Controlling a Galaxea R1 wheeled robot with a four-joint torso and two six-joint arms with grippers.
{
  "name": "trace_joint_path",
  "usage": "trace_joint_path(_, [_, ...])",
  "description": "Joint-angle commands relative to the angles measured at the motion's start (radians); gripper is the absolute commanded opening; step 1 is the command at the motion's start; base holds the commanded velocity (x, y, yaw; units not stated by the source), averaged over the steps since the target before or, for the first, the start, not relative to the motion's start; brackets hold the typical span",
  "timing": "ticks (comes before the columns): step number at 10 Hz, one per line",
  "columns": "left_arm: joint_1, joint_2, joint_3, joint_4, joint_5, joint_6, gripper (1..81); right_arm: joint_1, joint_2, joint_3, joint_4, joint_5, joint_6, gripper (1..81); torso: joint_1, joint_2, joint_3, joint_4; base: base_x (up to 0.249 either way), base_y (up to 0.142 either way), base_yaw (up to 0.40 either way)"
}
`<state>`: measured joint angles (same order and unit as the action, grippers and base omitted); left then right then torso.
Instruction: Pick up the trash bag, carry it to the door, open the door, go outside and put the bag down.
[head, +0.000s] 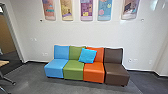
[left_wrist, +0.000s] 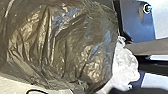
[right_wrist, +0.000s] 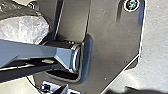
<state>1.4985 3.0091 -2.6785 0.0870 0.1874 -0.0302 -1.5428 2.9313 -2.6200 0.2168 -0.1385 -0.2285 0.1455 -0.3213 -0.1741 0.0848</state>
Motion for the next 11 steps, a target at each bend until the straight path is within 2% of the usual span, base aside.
trace_joint_path(1, [-0.057, 0.001, 0.005, 0.008, 0.066, 0.004, 1.0, 0.043, -0.005, 0.003, 0.003, -0.072, -0.003, 81.1, 0.000, 0.000, 0.000, 0.000, 0.000, 0.000, -0.191])
trace_joint_path(5, [-0.057, 0.004, 0.006, 0.026, 0.067, 0.004, 1.0, 0.043, -0.005, 0.003, 0.001, -0.072, -0.003, 81.1, 0.000, 0.000, 0.000, 0.000, 0.000, 0.000, -0.249])
trace_joint_path(11, [-0.057, 0.008, 0.006, 0.028, 0.069, 0.004, 1.0, 0.042, -0.004, 0.000, 0.001, -0.072, -0.003, 81.1, 0.000, 0.000, 0.000, 0.000, 0.000, 0.000, -0.296])
